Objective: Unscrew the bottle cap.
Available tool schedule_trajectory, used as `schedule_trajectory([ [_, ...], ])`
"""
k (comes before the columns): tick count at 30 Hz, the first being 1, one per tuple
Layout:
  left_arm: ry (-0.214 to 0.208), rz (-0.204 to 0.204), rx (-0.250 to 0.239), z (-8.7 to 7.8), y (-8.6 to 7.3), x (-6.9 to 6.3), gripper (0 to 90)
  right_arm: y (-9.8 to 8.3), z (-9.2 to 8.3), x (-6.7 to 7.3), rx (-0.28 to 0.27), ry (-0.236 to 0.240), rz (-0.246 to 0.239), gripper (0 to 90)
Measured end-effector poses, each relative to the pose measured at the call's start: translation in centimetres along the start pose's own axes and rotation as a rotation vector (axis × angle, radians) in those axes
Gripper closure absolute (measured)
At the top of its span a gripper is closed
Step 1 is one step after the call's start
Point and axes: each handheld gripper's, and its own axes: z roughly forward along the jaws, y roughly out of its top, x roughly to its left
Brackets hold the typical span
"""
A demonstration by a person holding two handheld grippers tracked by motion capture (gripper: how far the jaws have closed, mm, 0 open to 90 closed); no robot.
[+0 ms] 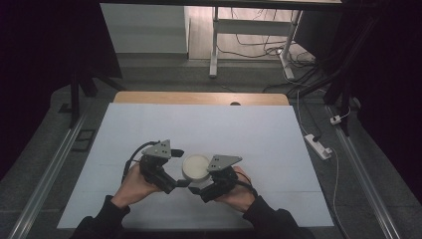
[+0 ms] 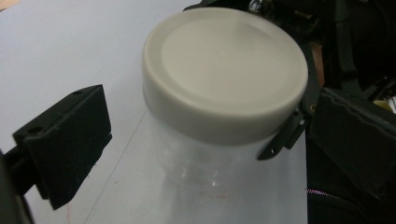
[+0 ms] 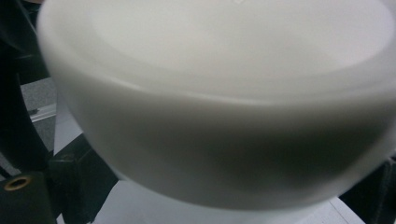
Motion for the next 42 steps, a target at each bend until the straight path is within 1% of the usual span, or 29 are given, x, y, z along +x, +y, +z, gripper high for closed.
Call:
schedule_trajectory([
  [5,-0.071,0.041,0.013,0.9,0.5,0.3,0.3,0.0,0.0,0.1,-0.001,0.016,-0.007,6.6],
  [6,-0.08,0.059,0.023,1.0,0.6,0.4,0.2,0.0,0.0,0.2,-0.001,0.02,-0.01,6.6],
  [9,-0.119,0.079,0.022,1.5,0.9,0.5,0.6,0.0,0.1,0.3,-0.002,0.036,-0.016,6.6],
  [15,-0.16,0.111,0.003,1.7,1.1,0.6,4.7,0.0,0.2,0.7,0.0,0.065,-0.04,6.6],
  [17,-0.166,0.119,-0.003,1.8,1.1,0.5,6.6,0.1,0.3,0.8,0.0,0.074,-0.049,6.6],
  [18,-0.164,0.128,-0.004,1.8,1.1,0.5,7.1,0.1,0.3,0.8,0.0,0.077,-0.052,6.6],
  [20,-0.155,0.13,-0.008,1.8,1.1,0.4,7.6,0.1,0.3,0.9,0.0,0.074,-0.052,6.6],
  [22,-0.127,0.126,-0.003,1.8,1.2,0.2,7.8,0.1,0.3,0.8,0.002,0.068,-0.051,6.6],
  [26,-0.062,0.097,0.008,2.1,1.3,-0.1,8.1,0.1,0.4,0.7,0.012,0.034,-0.042,6.6],
  [32,0.044,0.013,0.014,2.7,1.8,-0.7,8.1,0.0,0.4,0.3,0.02,-0.023,-0.004,6.6],
  [36,0.119,-0.069,0.015,3.2,2.1,-1.1,8.0,0.0,0.4,0.0,0.025,-0.059,0.016,6.6],
  [38,0.154,-0.097,0.028,3.5,2.3,-1.4,8.0,-0.1,0.4,-0.1,0.032,-0.076,0.023,6.6],
  [40,0.186,-0.112,0.04,3.7,2.5,-1.6,7.9,-0.1,0.5,-0.1,0.037,-0.086,0.037,6.6],
  [42,0.197,-0.108,0.043,3.9,2.6,-1.8,7.7,-0.1,0.5,-0.2,0.041,-0.091,0.044,6.6],
])
